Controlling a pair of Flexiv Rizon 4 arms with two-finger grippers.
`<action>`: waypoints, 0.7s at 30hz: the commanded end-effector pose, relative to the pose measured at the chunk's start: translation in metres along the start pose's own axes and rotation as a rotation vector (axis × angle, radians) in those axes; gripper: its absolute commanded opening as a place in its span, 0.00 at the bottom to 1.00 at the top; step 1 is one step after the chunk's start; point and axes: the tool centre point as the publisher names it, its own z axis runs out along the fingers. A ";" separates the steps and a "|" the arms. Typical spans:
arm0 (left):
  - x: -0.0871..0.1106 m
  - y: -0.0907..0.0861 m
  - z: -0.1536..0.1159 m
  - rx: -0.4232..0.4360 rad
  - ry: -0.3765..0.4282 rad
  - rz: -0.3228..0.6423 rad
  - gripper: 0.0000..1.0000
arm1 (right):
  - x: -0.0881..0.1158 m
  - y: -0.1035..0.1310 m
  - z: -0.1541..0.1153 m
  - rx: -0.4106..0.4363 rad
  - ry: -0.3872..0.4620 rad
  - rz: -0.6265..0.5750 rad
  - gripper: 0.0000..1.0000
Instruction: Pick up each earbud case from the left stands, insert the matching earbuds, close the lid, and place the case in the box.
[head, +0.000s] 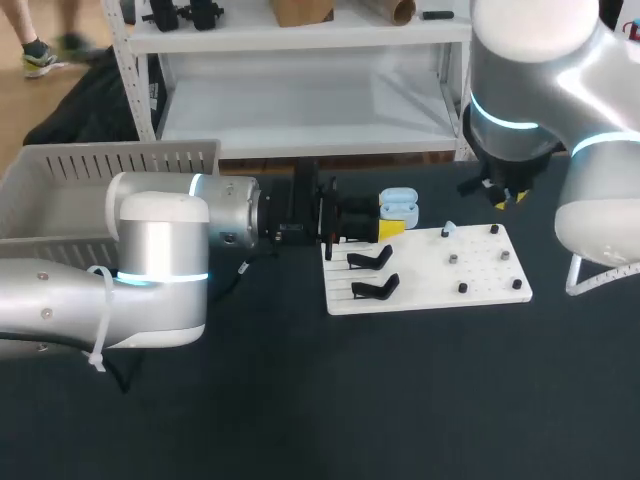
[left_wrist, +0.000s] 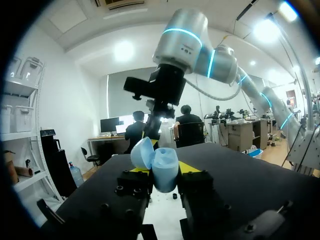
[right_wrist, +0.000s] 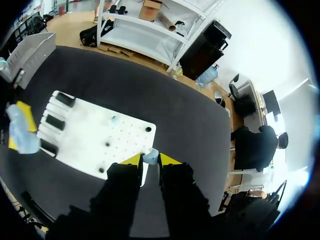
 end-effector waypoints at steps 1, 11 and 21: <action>0.001 0.000 0.000 0.000 -0.003 0.002 0.00 | 0.009 0.013 -0.069 0.013 -0.009 -0.001 0.00; 0.001 0.000 0.000 0.000 -0.003 0.002 0.00 | 0.012 0.059 -0.112 -0.062 -0.047 0.018 0.00; 0.001 0.000 0.000 0.000 -0.003 0.002 0.00 | 0.012 0.059 -0.112 -0.062 -0.047 0.018 0.00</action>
